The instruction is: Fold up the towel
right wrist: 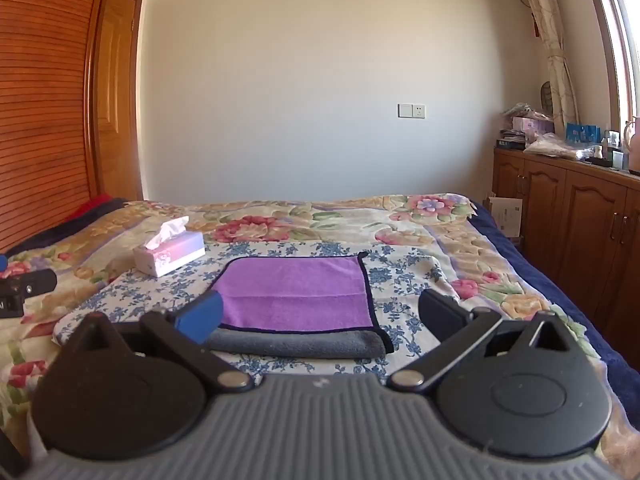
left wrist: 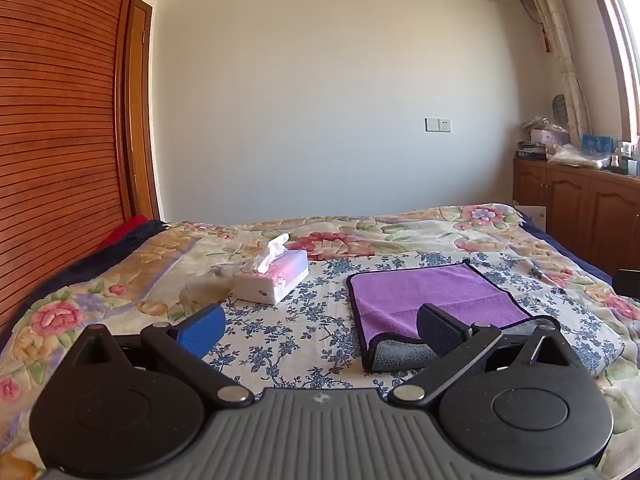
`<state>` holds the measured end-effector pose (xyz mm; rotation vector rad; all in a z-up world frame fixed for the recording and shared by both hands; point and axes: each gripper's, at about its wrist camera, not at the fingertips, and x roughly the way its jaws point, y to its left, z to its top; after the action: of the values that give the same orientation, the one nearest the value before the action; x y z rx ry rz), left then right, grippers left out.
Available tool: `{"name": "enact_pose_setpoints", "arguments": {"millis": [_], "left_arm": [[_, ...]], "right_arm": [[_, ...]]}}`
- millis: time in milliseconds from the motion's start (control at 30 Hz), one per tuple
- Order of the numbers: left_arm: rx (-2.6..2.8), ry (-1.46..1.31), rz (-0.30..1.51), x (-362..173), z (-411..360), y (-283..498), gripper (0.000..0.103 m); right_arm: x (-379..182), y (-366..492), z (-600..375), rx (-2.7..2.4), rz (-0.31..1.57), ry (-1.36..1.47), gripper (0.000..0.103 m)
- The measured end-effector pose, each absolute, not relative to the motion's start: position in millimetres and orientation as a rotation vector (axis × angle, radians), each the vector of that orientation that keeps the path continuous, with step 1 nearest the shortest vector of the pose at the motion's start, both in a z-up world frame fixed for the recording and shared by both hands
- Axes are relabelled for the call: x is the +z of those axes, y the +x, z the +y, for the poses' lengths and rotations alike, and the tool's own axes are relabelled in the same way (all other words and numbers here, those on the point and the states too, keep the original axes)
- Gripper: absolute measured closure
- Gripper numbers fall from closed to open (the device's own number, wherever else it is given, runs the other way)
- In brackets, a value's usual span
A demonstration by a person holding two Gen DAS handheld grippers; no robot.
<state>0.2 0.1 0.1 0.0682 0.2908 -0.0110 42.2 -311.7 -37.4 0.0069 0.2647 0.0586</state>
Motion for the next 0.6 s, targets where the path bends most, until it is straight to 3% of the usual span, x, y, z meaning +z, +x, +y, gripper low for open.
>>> {"name": "enact_pose_setpoints", "arguments": {"millis": [600], "left_arm": [[-0.01, 0.071, 0.282, 0.0, 0.0, -0.1, 0.0]], "right_arm": [[-37.3, 42.6, -312.4, 0.059, 0.264, 0.007, 0.0]]}}
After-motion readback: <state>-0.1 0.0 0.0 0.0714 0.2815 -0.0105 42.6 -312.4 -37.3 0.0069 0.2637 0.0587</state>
